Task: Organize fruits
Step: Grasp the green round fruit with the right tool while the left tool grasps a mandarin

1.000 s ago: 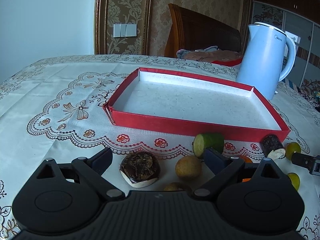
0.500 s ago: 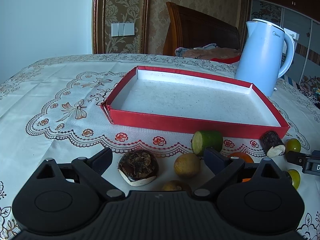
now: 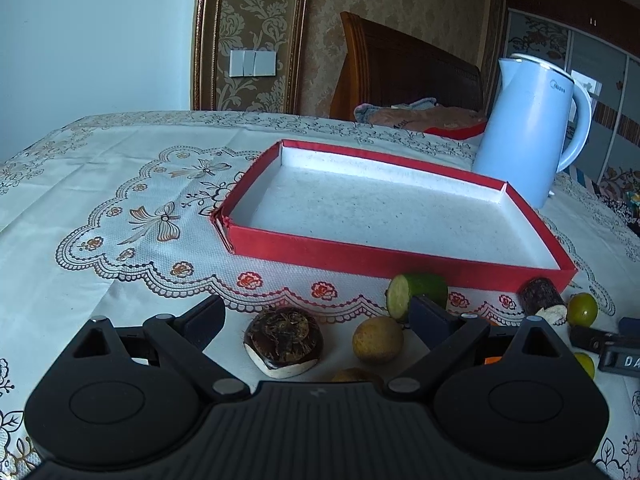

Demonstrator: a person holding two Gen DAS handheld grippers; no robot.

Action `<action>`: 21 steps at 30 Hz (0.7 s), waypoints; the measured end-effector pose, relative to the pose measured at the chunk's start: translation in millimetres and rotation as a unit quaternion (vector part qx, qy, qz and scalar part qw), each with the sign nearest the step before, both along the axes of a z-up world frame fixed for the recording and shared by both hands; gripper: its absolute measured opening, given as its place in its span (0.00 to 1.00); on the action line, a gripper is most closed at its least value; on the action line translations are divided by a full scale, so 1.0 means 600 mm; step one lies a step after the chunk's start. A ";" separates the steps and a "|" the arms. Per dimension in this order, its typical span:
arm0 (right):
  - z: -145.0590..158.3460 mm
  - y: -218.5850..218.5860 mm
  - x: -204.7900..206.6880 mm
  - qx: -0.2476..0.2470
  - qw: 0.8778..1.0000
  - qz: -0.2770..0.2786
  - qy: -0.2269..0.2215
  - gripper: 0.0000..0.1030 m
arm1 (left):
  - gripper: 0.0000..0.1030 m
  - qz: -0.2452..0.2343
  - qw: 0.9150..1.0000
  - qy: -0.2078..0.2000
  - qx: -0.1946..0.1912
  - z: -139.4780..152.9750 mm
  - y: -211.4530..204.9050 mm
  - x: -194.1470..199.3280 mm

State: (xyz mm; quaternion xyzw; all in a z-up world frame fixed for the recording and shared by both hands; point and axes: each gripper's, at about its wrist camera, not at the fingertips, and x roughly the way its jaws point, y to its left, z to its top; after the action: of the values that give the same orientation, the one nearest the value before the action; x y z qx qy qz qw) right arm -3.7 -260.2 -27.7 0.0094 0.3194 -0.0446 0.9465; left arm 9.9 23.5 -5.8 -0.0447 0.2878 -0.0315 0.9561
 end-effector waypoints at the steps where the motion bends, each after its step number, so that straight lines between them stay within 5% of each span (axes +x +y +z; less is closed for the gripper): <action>1: 0.000 0.002 0.003 -0.003 1.000 0.003 0.002 0.87 | 0.96 0.001 1.000 -0.001 -0.005 0.001 0.003 0.000; 6: 0.002 0.013 0.018 -0.023 1.000 0.013 -0.004 0.76 | 0.96 0.009 1.000 0.001 -0.023 0.003 0.016 0.002; 13: 0.001 0.016 0.032 -0.011 0.999 0.038 -0.012 0.45 | 0.96 0.023 0.999 -0.001 -0.041 0.004 0.036 -0.003; 21: 0.003 0.009 0.029 0.010 0.999 0.045 -0.020 0.38 | 0.96 0.024 0.997 0.019 -0.073 -0.003 0.068 -0.020</action>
State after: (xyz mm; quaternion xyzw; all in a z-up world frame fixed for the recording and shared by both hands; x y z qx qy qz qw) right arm 13.8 -254.5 -25.7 0.0057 0.3014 0.0014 0.9535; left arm -2.1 64.4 -7.5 -0.1223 0.3013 -0.0285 0.9452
